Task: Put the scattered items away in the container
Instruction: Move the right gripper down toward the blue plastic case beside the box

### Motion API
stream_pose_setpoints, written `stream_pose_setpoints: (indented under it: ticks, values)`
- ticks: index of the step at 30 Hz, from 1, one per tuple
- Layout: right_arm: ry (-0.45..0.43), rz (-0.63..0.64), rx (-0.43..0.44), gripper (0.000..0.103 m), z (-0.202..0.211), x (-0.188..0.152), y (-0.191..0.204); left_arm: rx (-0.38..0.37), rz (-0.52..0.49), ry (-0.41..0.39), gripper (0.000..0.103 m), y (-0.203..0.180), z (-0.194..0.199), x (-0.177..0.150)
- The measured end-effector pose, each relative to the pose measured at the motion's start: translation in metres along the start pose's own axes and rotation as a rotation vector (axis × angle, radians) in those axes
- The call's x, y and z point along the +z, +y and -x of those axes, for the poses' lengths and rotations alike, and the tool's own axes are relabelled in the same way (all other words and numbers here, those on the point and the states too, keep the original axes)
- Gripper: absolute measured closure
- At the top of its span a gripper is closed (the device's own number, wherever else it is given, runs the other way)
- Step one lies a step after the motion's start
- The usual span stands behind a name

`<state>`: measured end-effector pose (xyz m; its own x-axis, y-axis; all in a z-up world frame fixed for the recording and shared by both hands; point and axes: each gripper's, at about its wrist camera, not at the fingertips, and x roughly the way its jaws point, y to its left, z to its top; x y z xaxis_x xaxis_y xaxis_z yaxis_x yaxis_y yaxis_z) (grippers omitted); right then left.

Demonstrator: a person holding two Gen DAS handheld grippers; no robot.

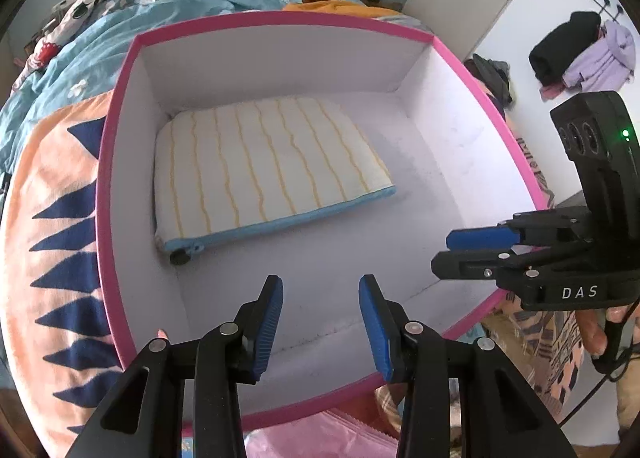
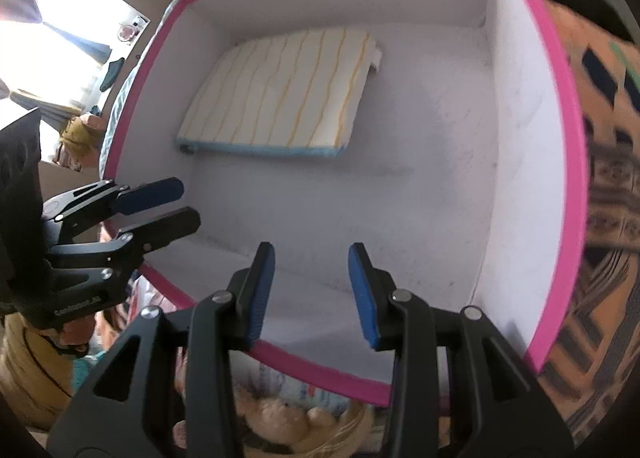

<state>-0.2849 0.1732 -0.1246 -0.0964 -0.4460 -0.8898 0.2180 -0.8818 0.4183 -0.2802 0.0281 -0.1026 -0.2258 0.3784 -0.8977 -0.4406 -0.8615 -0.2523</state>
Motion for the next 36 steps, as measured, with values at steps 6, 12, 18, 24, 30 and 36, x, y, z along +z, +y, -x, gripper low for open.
stream_pose_setpoints:
  ticks: [6,12,18,24,30,36]
  values:
    - [0.013,-0.04,0.075,0.062,0.005,-0.009,0.0,-0.039,0.039,0.003,0.064,0.002,0.007,-0.007]
    - [-0.02,-0.036,0.077,0.062,0.011,-0.016,0.004,-0.033,0.034,-0.003,0.063,0.001,0.02,-0.014]
    - [-0.086,-0.019,0.037,0.062,0.027,-0.02,0.007,-0.014,0.059,-0.007,0.059,0.006,0.022,-0.013]
    - [-0.143,-0.008,0.025,0.062,0.043,-0.028,0.01,0.0,0.061,0.002,0.058,0.005,0.015,-0.007]
    - [-0.208,-0.007,0.026,0.062,0.06,-0.036,0.007,0.008,0.084,0.02,0.058,0.0,0.018,-0.011]
    - [-0.234,0.033,0.039,0.062,0.068,-0.045,0.012,0.0,0.091,-0.009,0.058,0.0,0.026,-0.014]
